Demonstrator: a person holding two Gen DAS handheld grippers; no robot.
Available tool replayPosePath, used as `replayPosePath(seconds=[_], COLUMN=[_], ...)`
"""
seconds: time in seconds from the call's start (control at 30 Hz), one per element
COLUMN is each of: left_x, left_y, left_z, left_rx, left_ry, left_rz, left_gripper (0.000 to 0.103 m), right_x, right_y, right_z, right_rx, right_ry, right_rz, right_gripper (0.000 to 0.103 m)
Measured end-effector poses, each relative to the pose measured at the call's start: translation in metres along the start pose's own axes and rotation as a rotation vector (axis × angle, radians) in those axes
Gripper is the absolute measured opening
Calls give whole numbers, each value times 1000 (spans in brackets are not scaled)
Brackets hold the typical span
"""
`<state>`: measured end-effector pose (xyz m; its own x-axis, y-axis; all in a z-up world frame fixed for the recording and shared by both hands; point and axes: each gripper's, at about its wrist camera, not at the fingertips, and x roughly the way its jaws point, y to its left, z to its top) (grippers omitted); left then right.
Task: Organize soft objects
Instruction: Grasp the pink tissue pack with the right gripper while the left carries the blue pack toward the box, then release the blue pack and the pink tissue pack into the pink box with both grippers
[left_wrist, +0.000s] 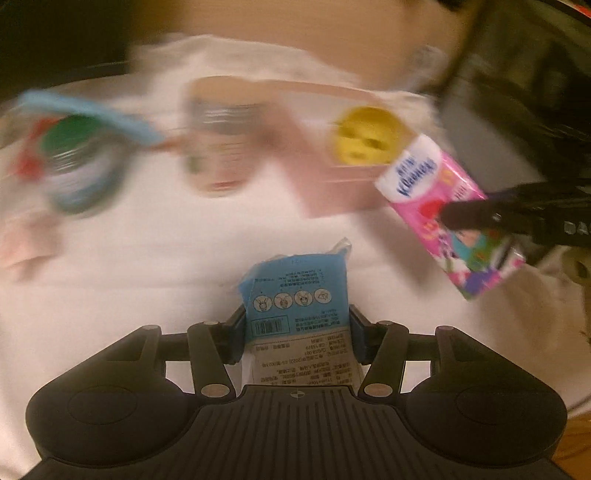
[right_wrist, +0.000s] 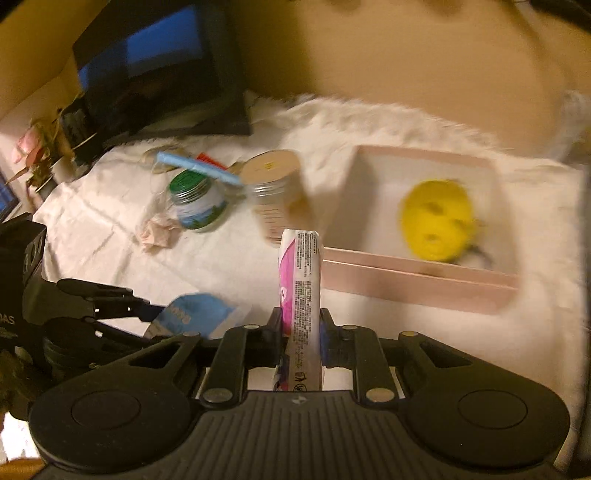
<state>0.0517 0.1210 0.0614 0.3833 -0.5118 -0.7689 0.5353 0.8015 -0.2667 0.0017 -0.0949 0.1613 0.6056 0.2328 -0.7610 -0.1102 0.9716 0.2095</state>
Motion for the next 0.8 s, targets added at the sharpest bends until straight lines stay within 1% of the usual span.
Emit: replayPosePath(seconds=[0.07, 0.2, 0.27, 0.33, 0.47, 0.57, 0.63, 0.73, 0.77, 0.8], left_x=[5, 15, 18, 19, 25, 27, 27, 39, 44, 54], left_y=[-19, -45, -53, -57, -55, -51, -49, -50, -51, -51], left_z=[8, 20, 29, 40, 71, 103, 128, 158, 165, 172], left_rx=[28, 53, 54, 54, 35, 11, 6, 12, 7, 3], left_ry=[2, -3, -15, -37, -101, -177, -249, -346, -367, -370], left_rz=[-45, -106, -124, -127, -106, -90, -76, -4, 16, 22], left_gripper=[58, 58, 58, 58, 58, 59, 59, 58, 59, 59], right_x=[-14, -37, -46, -52, -59, -62, -63, -64, -64, -64], right_y=[-14, -39, -46, -50, -59, -66, -68, -72, -73, -74], right_z=[-5, -14, -20, -26, -38, -43, -45, -46, -47, -48], right_rx=[28, 83, 98, 114, 140, 160, 164, 173, 176, 181], right_ry=[-26, -73, -86, -95, -106, -115, -123, -131, -136, -140], right_rz=[-40, -107, -124, -136, -156, -162, -165, -173, -177, -182], right_gripper=[18, 18, 18, 18, 18, 18, 18, 18, 18, 18])
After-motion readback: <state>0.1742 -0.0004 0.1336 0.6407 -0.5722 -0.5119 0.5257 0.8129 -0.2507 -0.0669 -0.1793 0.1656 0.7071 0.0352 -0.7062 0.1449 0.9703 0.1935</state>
